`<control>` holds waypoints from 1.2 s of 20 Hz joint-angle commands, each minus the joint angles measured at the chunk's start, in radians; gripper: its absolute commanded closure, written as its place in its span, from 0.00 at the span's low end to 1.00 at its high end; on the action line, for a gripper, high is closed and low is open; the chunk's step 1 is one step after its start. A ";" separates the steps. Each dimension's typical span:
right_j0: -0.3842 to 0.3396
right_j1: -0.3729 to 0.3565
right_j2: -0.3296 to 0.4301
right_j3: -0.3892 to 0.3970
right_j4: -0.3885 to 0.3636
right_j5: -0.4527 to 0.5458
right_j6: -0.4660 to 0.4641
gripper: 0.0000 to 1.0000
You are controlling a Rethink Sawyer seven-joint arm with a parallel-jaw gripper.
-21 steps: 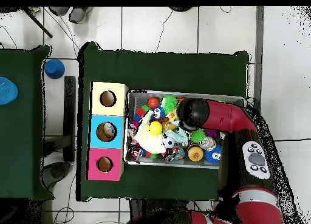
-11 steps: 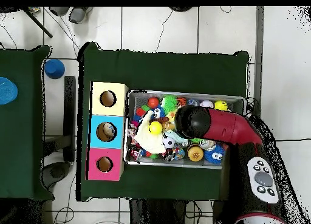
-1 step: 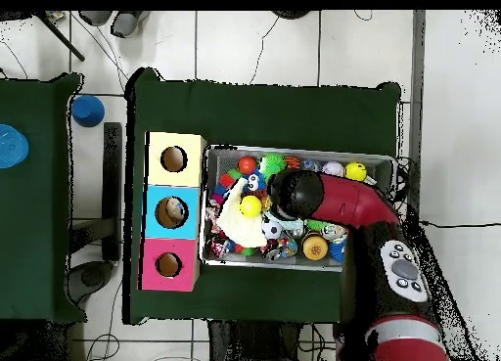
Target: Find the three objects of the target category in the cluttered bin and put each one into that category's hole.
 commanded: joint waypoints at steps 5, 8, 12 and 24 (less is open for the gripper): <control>0.018 0.030 0.098 0.241 -0.017 -0.103 0.082 1.00; 0.009 -0.004 0.094 0.303 -0.016 -0.141 0.100 1.00; 0.016 -0.052 0.080 0.338 -0.009 -0.104 0.086 1.00; -0.012 -0.059 0.090 0.315 -0.012 -0.047 0.025 1.00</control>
